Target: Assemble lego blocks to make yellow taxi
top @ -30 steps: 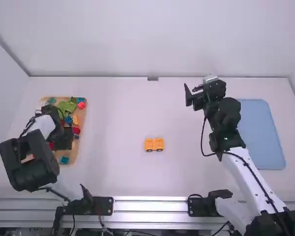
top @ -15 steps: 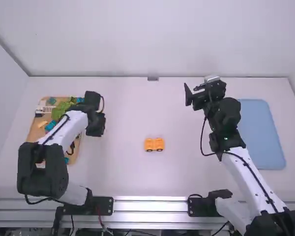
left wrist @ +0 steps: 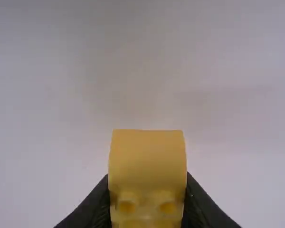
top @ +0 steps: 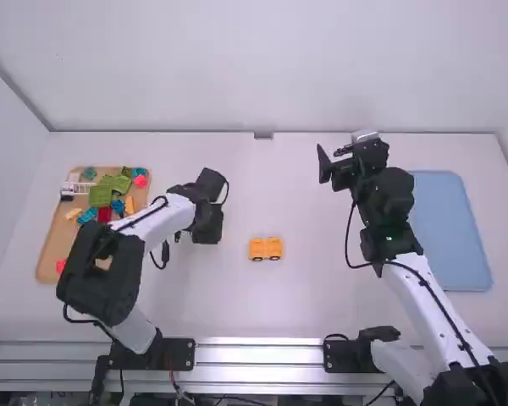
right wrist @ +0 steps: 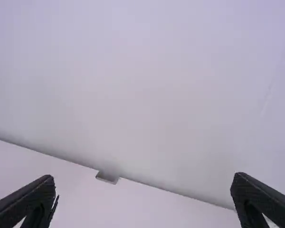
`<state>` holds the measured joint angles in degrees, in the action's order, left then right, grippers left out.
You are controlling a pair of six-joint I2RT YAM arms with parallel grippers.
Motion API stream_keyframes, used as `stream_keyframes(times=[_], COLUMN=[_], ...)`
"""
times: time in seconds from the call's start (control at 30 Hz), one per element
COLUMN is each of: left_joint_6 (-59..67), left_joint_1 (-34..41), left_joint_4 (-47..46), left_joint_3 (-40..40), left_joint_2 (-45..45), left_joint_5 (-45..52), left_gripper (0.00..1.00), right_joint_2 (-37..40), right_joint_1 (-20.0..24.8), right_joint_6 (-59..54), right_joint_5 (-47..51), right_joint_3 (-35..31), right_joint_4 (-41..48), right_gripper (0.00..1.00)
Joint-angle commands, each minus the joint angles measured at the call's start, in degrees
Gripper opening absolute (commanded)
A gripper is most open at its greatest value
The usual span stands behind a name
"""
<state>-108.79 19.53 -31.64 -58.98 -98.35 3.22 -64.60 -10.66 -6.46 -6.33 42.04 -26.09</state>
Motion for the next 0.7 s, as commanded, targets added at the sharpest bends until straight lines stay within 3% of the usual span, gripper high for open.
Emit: stream_keyframes(times=[0.0,0.4,0.67], left_joint_6=[-3.98,-11.5,-11.39], left_joint_1=[1.38,3.87,4.2], left_joint_4=[-0.31,-4.52,-2.12], left_joint_3=[-0.63,-0.57,-0.57], left_joint_2=[-1.62,-4.42,-6.75], left_joint_5=[1.9,0.83,0.46], left_gripper=[0.02,0.02,0.02], right_joint_2=[-0.2,-0.2,-0.26], right_joint_1=[0.09,0.11,0.09], right_joint_6=[0.2,0.24,0.22], right_joint_5=[-0.09,-0.11,-0.09], right_joint_3=[2.25,2.25,2.25], right_joint_4=[-0.04,1.49,1.53], right_gripper=[0.98,0.98,0.98])
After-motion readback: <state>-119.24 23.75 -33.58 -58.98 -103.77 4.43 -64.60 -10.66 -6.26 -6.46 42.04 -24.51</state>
